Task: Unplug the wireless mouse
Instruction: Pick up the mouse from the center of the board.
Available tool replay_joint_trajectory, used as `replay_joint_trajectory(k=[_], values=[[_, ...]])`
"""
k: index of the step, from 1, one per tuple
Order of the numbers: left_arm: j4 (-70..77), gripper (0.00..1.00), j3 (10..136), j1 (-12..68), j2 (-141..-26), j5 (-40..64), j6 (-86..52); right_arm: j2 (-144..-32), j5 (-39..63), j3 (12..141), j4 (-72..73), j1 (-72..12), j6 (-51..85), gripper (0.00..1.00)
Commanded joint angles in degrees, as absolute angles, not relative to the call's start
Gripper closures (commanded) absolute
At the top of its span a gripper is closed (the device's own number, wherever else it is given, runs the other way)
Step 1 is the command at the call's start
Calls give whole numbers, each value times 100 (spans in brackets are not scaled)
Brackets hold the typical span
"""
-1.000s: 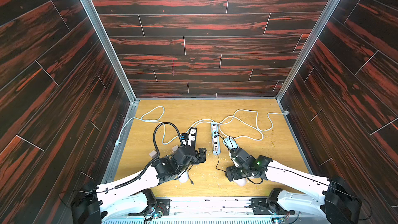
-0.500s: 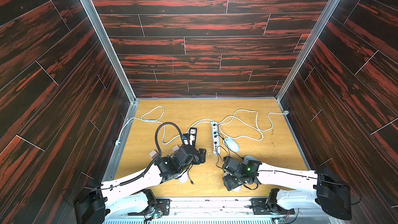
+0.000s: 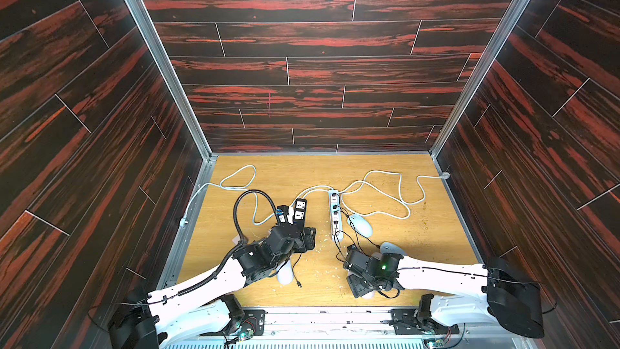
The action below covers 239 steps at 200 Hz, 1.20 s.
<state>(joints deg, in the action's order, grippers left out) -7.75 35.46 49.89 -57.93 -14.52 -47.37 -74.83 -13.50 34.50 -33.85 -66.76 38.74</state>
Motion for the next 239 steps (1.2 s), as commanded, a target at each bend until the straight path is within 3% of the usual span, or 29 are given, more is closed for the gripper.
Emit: replay_joint_trajectory(k=[1,58,118,143,166,204,239], values=[[-831,13,3449,4913,-5651,-1508,-4729,-7538,-1184,3356,-3420,-6725,4040,29],[-1195,13,3589,4878,-5516,-1676,-4776,-7547,-1211,3379,-3409,-6759,4132,46],[-1358,13,3551,4852,-5095,-1819,-4969,-6725,-1632,3439,-2985,-6784,3859,62],[-1283,13,3549,4848,-5049,-1707,-5057,-6434,-1873,3375,-2747,-6781,3842,75],[-1239,13,3598,4851,-5080,-1587,-5080,-6322,-1948,3336,-2466,-6782,3705,78],[-1024,15,3710,4851,-5143,-1103,-5065,-5977,-2027,3164,-1621,-6762,3499,98],[71,16,3485,5092,-5610,-484,-5492,-5481,-1794,2660,-437,-6748,3342,100]])
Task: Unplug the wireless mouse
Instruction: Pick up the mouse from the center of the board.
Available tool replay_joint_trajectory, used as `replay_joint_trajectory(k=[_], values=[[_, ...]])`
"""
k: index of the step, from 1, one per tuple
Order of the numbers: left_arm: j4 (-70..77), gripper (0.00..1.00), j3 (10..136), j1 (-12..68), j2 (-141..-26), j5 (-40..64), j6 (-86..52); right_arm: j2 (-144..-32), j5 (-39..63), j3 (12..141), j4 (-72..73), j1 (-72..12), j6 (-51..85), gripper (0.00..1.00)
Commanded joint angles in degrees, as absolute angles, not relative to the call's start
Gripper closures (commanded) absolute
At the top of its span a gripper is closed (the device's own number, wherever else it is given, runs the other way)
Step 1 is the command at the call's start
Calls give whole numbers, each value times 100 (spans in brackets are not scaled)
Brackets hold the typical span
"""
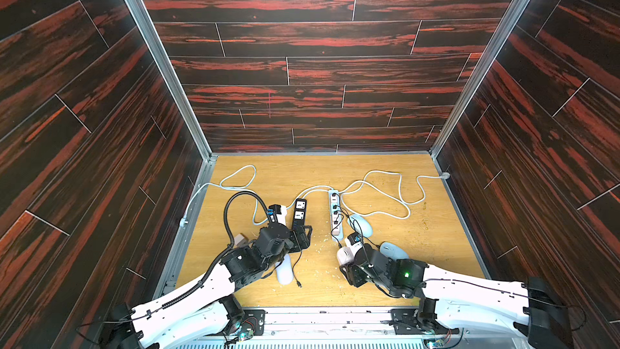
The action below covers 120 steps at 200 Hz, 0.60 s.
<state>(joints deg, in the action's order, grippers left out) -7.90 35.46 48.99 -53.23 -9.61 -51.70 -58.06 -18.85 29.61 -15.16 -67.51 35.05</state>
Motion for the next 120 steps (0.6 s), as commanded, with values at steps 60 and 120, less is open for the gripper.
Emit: replay_joint_trajectory(k=[60,120], values=[[1694,30,3015,5796,-6049,-879,-5949,-5089,-1340,2145,362,-6607,3523,100],[1387,38,3423,5807,-6652,-345,-5532,-5289,-1299,2215,211,-6598,3562,100]])
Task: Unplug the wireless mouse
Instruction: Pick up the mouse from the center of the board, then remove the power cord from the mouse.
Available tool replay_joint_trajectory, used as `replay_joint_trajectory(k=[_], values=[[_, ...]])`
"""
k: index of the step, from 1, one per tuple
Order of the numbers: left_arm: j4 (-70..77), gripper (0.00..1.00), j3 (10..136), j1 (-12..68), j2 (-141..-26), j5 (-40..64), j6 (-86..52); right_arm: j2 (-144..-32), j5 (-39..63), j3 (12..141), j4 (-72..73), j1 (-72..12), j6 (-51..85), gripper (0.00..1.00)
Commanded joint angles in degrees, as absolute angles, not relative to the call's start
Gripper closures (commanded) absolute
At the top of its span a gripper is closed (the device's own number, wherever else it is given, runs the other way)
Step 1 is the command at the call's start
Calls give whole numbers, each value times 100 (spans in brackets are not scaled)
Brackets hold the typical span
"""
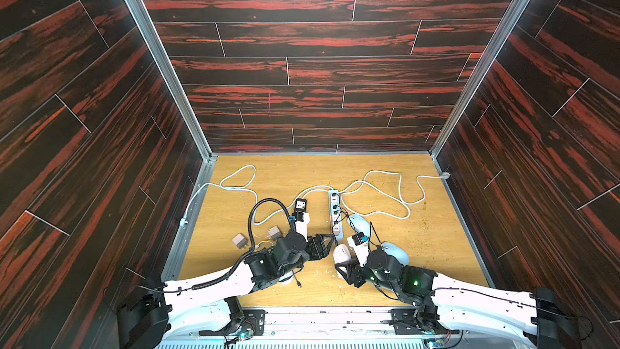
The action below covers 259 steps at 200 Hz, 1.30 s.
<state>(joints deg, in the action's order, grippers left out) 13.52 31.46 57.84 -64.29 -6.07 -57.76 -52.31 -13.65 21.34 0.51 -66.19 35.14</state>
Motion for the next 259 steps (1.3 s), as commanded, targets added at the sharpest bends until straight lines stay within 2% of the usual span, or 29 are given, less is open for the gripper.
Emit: replay_joint_trajectory(k=[1,86,114,189,211,259], values=[[1383,38,3430,5809,-6666,-344,-5526,-5290,-1300,2219,211,-6599,3561,100],[1182,52,3646,5817,-7137,-267,-5423,-5353,-1331,2232,194,-6603,3630,100],[1162,62,3651,5813,-7312,-211,-5433,-5357,-1303,2241,223,-6599,3626,100],[1054,79,3903,5817,-7541,-304,-5316,-5431,-1186,2249,256,-6601,3595,100],[994,87,3928,5813,-7507,-352,-5291,-5432,-1202,2247,261,-6609,3599,100],[845,100,3953,5816,-7495,-386,-5240,-5476,-1204,2263,230,-6601,3589,100]])
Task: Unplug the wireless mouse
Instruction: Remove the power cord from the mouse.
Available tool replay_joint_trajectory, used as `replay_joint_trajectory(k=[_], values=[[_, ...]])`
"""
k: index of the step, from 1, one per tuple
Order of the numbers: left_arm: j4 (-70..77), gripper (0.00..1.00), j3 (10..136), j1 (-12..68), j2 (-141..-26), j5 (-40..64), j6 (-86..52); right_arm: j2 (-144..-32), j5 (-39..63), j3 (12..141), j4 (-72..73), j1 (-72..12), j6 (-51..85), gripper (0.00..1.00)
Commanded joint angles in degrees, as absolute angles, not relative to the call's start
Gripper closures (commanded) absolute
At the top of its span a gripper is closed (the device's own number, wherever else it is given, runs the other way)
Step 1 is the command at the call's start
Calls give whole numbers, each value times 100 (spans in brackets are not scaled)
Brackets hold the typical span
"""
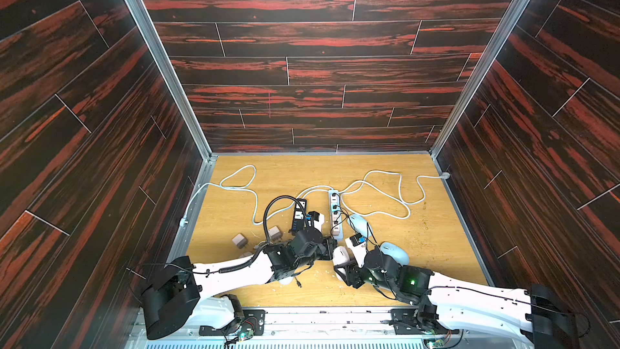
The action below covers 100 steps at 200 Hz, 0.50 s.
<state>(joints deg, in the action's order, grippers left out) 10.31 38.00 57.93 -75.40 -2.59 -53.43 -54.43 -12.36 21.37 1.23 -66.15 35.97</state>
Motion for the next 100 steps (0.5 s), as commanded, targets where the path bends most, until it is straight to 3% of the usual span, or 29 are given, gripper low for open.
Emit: replay_joint_trajectory(k=[1,100], values=[[844,100,3954,5817,-7492,-391,-5239,-5476,-1204,2265,229,-6605,3587,100],[589,100,4094,5596,-7103,-793,-5042,-5871,-890,2424,-208,-6635,3702,100]])
